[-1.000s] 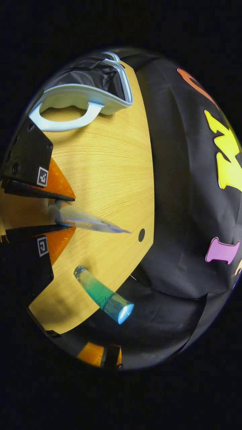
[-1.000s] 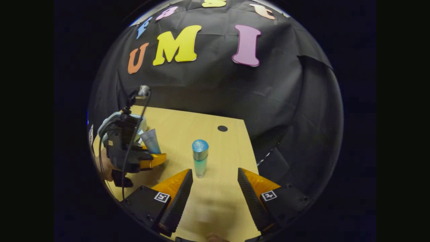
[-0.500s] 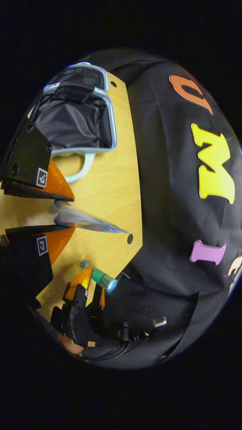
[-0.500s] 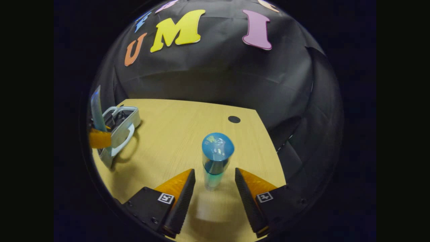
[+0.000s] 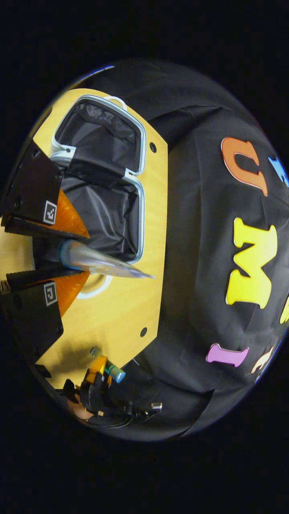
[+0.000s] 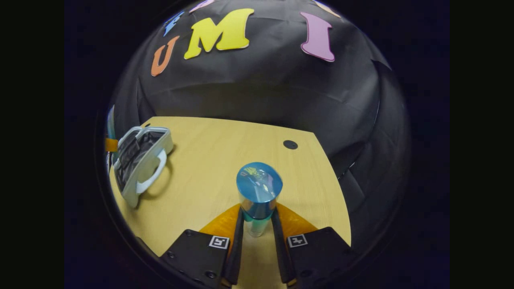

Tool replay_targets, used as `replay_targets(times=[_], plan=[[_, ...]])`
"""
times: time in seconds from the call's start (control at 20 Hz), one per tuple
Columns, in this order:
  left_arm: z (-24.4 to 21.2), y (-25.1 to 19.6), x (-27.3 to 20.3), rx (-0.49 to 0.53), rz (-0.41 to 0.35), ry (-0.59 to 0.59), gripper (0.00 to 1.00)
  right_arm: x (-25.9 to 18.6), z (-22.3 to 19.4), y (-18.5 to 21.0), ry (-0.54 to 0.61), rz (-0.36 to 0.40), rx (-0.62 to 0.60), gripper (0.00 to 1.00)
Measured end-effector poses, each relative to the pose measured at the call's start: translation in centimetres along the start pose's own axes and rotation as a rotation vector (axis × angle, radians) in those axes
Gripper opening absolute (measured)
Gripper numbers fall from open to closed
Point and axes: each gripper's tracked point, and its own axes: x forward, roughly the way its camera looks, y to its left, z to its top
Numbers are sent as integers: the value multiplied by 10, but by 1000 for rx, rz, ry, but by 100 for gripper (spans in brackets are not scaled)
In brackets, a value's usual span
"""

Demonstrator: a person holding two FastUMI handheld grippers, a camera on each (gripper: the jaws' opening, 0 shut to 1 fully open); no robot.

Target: First open the suitcase, pack the skin care products into it, and then close the suitcase.

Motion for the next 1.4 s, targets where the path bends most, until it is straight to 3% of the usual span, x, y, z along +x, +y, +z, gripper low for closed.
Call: replay_targets(times=[0.25,0.65,0.8,1.0,1.15,1.2,1.25,1.3,1.4], plan=[[-25,55,21,-4,12,108,38,-71,32,94,-30,104,15,35],[-85,99,53,21,50,390,38,-107,56,224,-52,201,16,35],[-94,101,60,10,47,445,38,-115,61,241,-68,210,39,35],[-95,104,78,75,70,485,38,-124,69,246,-79,205,44,33],[-89,103,85,83,81,464,38,-128,68,245,-72,188,48,35],[-88,103,83,75,90,462,46,-127,67,246,-70,187,48,35],[-87,103,83,65,101,458,34,-127,68,248,-67,187,43,35],[-87,105,79,62,118,453,43,-126,68,252,-64,192,35,35],[-78,99,71,32,102,396,49,-121,70,263,-56,207,23,35]])
